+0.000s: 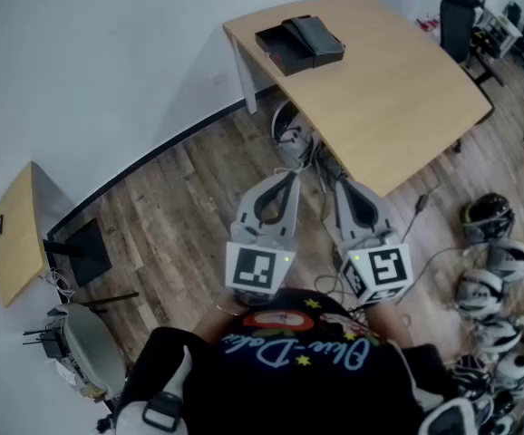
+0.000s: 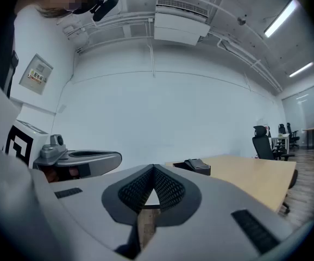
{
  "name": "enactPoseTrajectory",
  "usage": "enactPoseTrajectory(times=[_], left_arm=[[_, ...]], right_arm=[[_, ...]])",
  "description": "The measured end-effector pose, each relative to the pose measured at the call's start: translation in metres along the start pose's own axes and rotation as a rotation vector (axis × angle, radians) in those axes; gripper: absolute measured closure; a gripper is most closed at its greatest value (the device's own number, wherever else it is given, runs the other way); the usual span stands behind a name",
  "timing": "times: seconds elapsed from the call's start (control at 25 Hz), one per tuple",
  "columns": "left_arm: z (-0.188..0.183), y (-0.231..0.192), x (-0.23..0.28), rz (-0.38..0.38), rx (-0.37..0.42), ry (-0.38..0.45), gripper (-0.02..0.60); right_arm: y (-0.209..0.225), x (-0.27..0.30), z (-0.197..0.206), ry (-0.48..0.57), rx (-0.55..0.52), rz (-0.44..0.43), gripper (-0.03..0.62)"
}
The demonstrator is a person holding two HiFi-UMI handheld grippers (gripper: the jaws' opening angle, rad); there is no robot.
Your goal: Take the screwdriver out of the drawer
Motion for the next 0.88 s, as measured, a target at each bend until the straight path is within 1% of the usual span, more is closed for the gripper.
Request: enactPoseTrajectory(times=[0.08, 0.24, 0.4, 0.56, 0.72, 0.88], left_arm=[[0.002, -0.005, 0.003, -0.001, -0.021, 0.013, 0.581], [0.006, -0.018, 0.009, 0.004, -0.019, 0.013, 0.581], [0.008, -0.028, 0.015, 0.009, -0.044, 0.031, 0.581], [0.012, -0.044, 0.02, 0.014, -0.035, 0.035, 0.581], [0.018, -0.063, 0.022, 0.01, -0.043, 0.04, 0.581], [0.024, -0.083, 0.022, 0.026, -0.011, 0.014, 0.581]], right_arm=[[0.001, 0.006, 0.002, 0.003, 0.009, 0.005, 0.595], [0.002, 0.018, 0.001, 0.017, 0.032, 0.012, 0.595], [0.002, 0.03, -0.001, 0.027, 0.023, 0.029, 0.595], [-0.002, 0.045, -0.002, 0.034, 0.02, 0.045, 0.595], [-0.008, 0.061, -0.003, 0.041, 0.011, 0.053, 0.595], [-0.018, 0.077, -0.003, 0.037, 0.008, 0.054, 0.595]])
Point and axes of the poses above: the fingertips, and each gripper's own axes: x forward along the fingers, y to its right, z out of its underside, the point moved 7 cm from there along -x, backward along the fingers, and after that the axes turned 5 degrees about x, right-handed, at the moved point
